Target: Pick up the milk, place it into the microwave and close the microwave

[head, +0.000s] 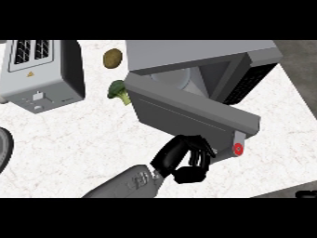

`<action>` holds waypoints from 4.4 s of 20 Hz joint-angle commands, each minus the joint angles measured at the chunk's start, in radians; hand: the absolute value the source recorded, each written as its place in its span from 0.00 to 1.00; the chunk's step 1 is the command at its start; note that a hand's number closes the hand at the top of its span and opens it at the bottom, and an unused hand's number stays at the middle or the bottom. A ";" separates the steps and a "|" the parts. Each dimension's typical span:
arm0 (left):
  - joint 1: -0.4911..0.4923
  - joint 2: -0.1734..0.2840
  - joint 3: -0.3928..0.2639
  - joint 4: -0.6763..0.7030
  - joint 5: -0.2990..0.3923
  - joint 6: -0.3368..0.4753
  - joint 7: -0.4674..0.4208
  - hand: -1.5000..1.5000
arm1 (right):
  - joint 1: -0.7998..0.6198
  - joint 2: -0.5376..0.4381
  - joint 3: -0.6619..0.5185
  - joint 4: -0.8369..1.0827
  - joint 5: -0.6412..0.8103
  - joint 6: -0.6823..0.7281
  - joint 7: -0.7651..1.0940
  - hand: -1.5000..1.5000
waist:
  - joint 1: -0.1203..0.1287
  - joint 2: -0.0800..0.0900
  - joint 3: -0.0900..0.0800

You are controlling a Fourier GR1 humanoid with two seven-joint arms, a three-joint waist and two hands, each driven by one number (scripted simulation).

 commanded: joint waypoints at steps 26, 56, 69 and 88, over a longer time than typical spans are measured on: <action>-0.468 -0.032 0.122 0.186 0.255 0.145 -0.003 1.00 | -0.199 -0.097 0.065 -0.119 -0.130 0.172 0.120 0.00 | -0.189 0.060 0.009; -0.507 -0.031 0.089 0.234 0.368 0.241 -0.034 1.00 | -0.308 -0.206 0.280 -0.461 -0.154 0.345 0.283 1.00 | -0.268 0.049 0.012; -0.497 -0.030 0.079 0.228 0.393 0.292 -0.061 1.00 | -0.279 -0.197 0.331 -0.562 -0.182 0.334 0.327 1.00 | -0.291 0.050 0.012; -0.286 -0.029 0.344 0.252 0.807 0.065 -0.055 1.00 | -0.070 -0.163 0.505 -0.746 -0.162 0.264 0.435 1.00 | -0.142 0.047 -0.004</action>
